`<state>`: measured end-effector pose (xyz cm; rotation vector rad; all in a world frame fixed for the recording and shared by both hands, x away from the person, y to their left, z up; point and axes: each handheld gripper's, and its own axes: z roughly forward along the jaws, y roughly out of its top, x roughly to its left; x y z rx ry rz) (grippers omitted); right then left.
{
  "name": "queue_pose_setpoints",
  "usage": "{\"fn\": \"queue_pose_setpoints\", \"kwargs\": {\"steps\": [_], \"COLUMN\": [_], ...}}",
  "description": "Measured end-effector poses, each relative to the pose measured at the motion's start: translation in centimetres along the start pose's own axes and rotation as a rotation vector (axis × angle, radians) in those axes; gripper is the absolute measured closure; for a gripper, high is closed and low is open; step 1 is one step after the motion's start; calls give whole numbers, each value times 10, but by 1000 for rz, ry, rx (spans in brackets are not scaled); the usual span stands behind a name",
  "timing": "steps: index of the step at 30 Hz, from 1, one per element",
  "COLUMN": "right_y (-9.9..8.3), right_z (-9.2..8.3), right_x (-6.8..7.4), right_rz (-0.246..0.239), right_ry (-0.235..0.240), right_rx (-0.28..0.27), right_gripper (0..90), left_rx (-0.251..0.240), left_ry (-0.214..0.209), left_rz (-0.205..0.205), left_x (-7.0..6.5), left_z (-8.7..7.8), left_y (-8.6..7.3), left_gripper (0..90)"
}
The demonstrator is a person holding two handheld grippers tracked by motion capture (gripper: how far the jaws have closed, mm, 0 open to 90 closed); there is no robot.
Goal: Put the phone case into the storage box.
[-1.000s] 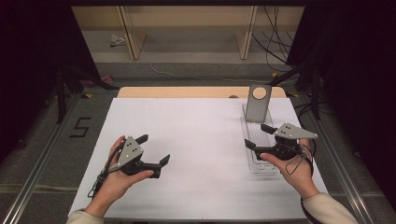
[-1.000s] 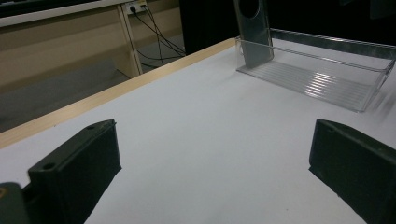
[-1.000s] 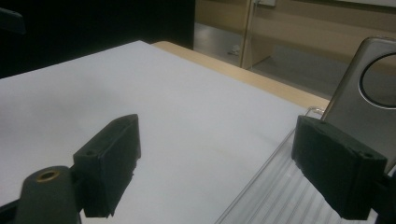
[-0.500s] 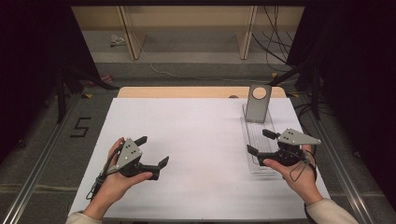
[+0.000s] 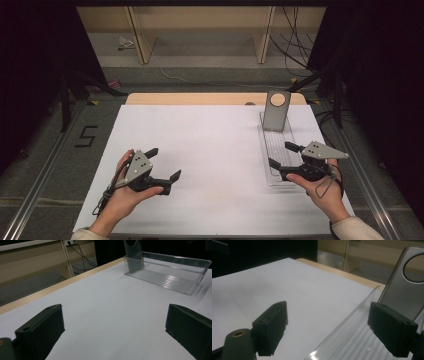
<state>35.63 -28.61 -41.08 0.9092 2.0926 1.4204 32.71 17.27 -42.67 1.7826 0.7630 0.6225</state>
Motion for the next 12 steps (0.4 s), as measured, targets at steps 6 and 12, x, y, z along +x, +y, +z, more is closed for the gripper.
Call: {"fn": "queue_pose_setpoints", "kwargs": {"steps": [6,12], "right_y": [-1,-1], "right_z": [1,0], "right_x": [0,0], "right_rz": [3,12], "right_ry": [12,13], "right_rx": [-2,-8], "right_gripper": [183,182], "left_rx": [-6,-2], "left_ry": [-13,-16], "left_rz": [-18,-15], "left_x": [-1,-1], "left_z": [1,2], "left_y": [-1,-1], "left_gripper": [20,22]}}
